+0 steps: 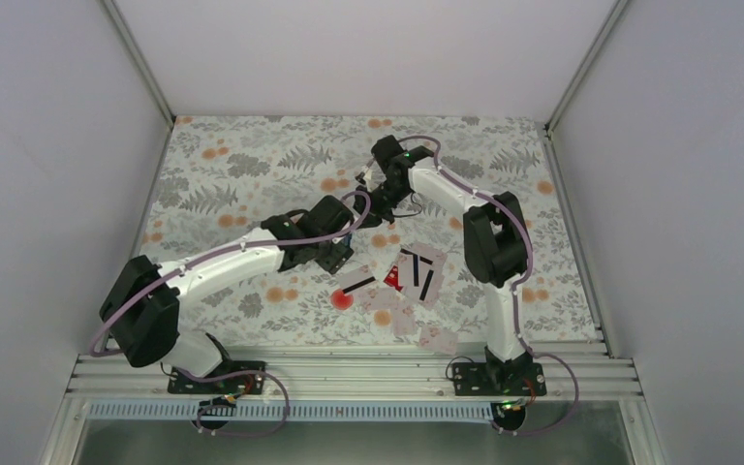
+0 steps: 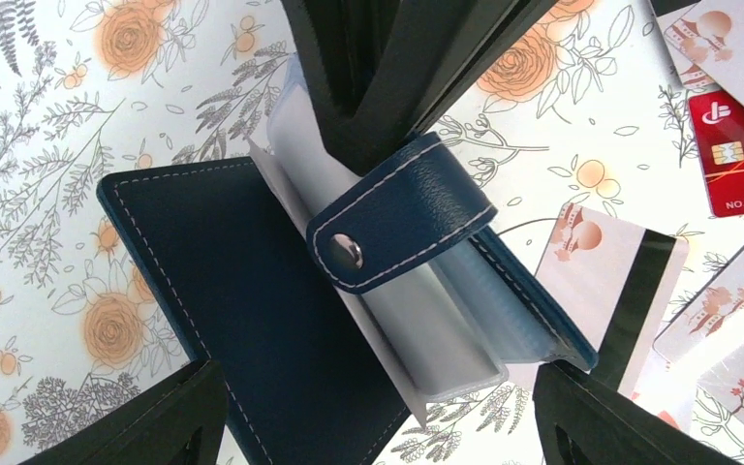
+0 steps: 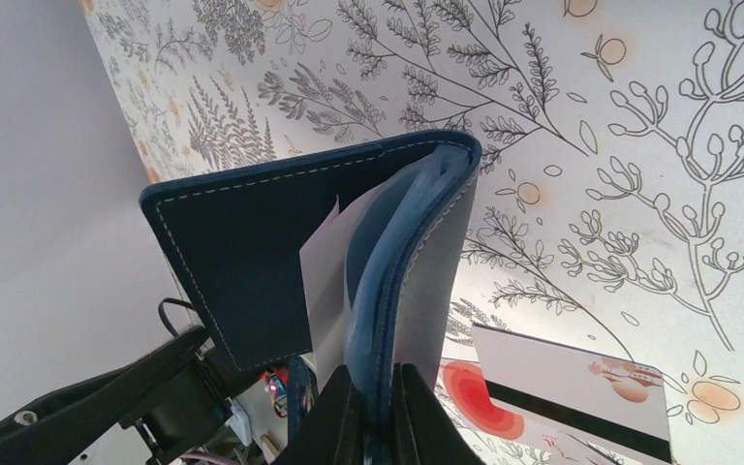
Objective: Put the credit cards into the card holder
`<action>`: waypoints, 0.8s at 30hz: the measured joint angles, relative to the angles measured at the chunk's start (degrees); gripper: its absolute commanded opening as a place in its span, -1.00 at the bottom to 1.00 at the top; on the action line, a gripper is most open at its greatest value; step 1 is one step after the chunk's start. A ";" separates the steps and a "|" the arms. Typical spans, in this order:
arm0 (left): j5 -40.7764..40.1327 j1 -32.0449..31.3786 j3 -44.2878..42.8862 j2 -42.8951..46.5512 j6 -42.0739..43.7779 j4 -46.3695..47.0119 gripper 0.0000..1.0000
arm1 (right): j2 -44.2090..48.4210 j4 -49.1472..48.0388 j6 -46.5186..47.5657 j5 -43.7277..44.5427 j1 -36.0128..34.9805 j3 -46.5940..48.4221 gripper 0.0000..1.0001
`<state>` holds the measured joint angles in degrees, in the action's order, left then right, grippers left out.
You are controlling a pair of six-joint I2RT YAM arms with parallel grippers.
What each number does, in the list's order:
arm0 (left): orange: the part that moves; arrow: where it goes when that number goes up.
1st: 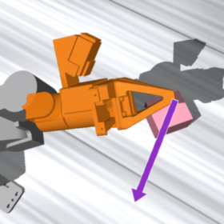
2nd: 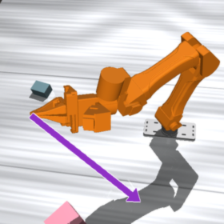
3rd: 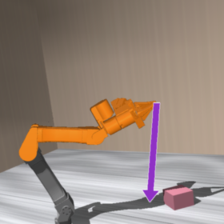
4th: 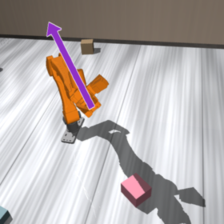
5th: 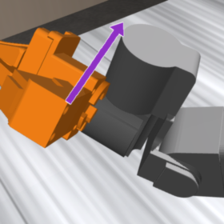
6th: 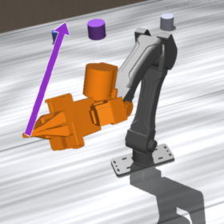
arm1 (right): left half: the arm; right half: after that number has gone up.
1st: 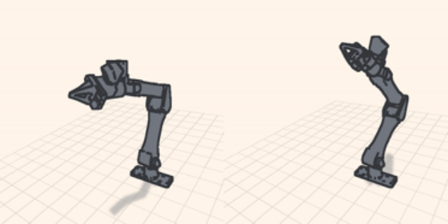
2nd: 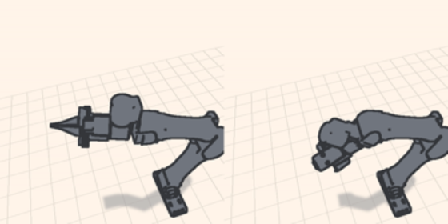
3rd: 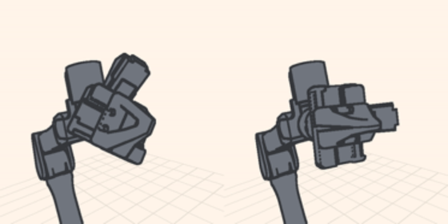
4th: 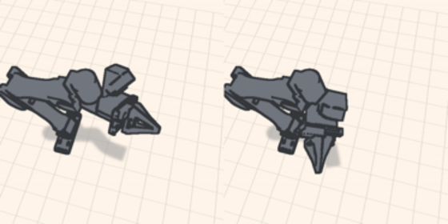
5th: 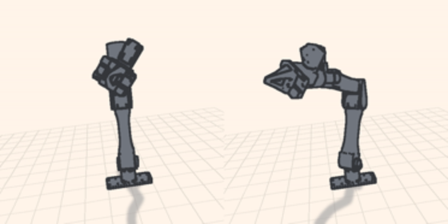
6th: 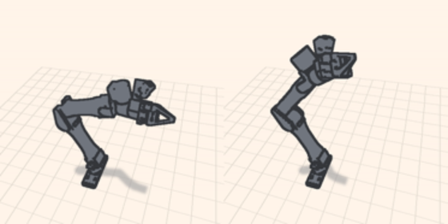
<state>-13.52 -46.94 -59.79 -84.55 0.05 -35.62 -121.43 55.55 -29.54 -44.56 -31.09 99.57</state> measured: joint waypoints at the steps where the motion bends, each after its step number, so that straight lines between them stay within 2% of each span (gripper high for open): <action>1: 0.04 -0.17 0.00 0.22 0.09 0.00 0.59 | 0.00 0.00 0.00 -0.11 0.00 0.00 -0.92; 24: -8.39 -0.96 0.11 -1.51 0.15 0.20 0.53 | 0.61 0.35 0.83 -3.21 -0.02 -0.07 -0.92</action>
<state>-21.91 -47.90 -59.68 -86.06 0.21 -35.42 -120.81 55.90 -28.71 -47.77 -31.11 99.50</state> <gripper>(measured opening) 0.764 0.060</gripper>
